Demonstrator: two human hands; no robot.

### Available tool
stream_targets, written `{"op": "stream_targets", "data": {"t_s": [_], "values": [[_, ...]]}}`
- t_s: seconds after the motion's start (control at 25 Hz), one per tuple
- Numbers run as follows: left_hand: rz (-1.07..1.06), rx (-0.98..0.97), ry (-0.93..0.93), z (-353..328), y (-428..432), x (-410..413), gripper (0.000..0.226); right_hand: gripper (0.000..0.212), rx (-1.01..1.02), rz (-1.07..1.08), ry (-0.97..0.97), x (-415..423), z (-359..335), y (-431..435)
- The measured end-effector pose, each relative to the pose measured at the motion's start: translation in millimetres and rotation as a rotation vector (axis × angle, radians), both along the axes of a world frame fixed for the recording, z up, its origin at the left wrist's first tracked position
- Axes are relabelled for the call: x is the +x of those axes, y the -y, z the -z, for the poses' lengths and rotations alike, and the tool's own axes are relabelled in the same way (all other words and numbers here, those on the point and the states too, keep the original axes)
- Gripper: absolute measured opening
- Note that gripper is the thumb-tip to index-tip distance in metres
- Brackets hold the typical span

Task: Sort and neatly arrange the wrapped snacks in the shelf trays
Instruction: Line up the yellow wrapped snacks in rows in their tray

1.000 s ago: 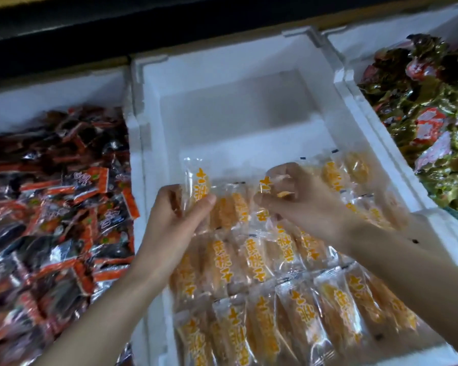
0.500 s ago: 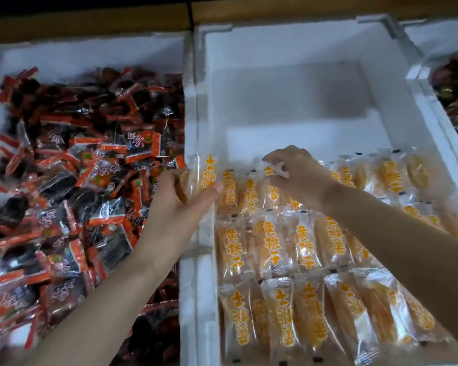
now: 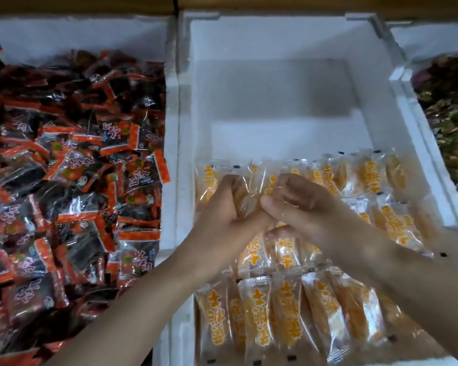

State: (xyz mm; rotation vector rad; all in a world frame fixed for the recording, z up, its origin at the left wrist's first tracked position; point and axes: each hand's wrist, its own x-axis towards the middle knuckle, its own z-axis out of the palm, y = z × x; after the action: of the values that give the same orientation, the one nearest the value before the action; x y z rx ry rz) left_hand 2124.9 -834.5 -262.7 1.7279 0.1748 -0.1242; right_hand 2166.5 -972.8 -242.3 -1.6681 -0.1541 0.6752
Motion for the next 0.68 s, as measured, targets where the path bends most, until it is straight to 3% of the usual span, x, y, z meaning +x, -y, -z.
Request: {"op": "stream_targets", "data": {"t_s": [0.08, 0.2, 0.28, 0.44, 0.56, 0.68], "values": [[0.012, -0.009, -0.035, 3.1, 8.6, 5.5, 0.034, 0.029, -0.042, 0.059, 0.047, 10.3, -0.7, 17.5], [-0.095, 0.002, -0.157, 10.2, 17.6, 28.1, 0.008, 0.017, -0.127, 0.247, 0.179, 40.4, 3.1, 37.5], [-0.201, -0.063, -0.161, 17.6, 10.5, 29.7, 0.023, 0.022, -0.245, 0.272, 0.318, 66.9, 12.6, 46.7], [-0.206, -0.052, -0.140, 15.8, 11.8, 25.3, 0.014, 0.023, -0.465, 0.073, 0.429, 99.3, 34.4, 39.4], [-0.168, 0.064, -0.074, 18.7, 5.4, 21.6, 0.032, 0.031, -0.511, -0.046, 0.378, 105.6, 41.4, 31.8], [-0.204, 0.131, -0.057, 14.1, 2.5, 25.6, 0.039, 0.039, -0.686, -0.143, 0.520, 106.8, 44.0, 31.3]]}}
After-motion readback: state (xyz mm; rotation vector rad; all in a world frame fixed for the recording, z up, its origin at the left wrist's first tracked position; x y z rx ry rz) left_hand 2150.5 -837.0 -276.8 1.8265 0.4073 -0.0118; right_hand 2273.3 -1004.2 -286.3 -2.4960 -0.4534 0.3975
